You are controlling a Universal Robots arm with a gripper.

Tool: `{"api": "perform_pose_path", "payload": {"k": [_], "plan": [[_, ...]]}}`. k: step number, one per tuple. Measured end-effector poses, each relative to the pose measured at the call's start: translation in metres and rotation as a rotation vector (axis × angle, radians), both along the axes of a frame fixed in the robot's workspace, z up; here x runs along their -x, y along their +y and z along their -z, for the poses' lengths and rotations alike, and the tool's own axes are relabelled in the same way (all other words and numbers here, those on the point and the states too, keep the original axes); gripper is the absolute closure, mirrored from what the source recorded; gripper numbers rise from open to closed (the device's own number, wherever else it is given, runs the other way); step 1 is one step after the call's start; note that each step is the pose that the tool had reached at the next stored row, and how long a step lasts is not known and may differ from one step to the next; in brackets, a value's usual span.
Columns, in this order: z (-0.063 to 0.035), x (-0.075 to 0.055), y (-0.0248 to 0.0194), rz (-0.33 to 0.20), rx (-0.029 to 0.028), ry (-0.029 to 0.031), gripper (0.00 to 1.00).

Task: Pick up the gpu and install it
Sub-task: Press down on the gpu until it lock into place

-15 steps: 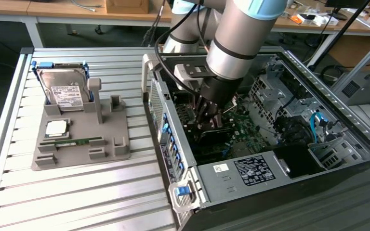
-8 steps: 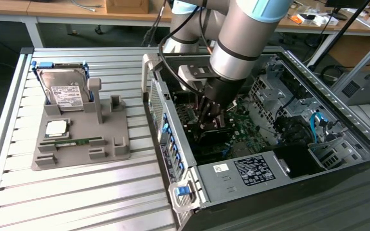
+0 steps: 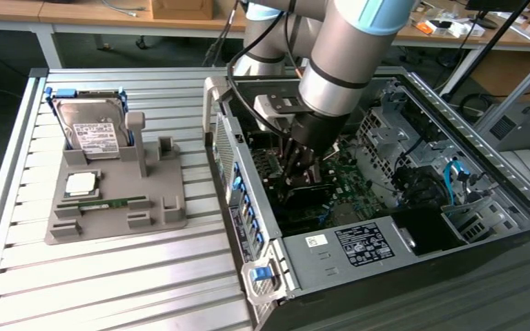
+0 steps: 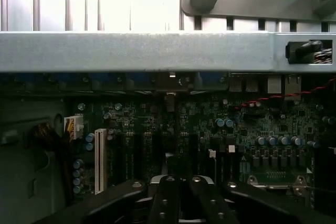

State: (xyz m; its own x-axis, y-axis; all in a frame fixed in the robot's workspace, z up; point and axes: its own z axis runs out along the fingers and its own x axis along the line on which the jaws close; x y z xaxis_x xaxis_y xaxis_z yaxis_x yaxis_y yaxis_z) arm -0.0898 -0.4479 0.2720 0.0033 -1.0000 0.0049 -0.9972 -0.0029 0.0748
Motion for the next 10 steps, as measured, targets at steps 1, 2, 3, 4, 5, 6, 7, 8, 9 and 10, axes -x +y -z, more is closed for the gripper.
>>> {"api": "perform_pose_path", "payload": {"k": [1,2,3,4,5,6,7,8,9,10], "plan": [[0.0008,0.0000,0.0000,0.000,0.0002,0.0001,0.90],[0.0012,0.0000,0.0000,0.000,0.0002,0.0001,0.90],[0.0019,0.0000,0.0000,0.000,0.0000,0.0000,0.90],[0.0026,0.0000,0.0000,0.000,-0.0001,-0.0001,0.90],[0.0031,0.0000,0.0000,0.000,-0.0005,-0.0001,0.90],[0.0035,0.0000,0.0000,0.000,-0.0001,0.0000,0.90],[0.0038,0.0000,0.0000,0.000,0.0002,0.0001,0.90],[0.0042,0.0000,0.0000,0.000,0.0002,0.0001,0.90],[0.0045,0.0000,0.0000,0.000,0.0002,0.0001,0.90],[0.0046,0.0000,0.0000,0.000,0.0000,0.0000,0.90]]}}
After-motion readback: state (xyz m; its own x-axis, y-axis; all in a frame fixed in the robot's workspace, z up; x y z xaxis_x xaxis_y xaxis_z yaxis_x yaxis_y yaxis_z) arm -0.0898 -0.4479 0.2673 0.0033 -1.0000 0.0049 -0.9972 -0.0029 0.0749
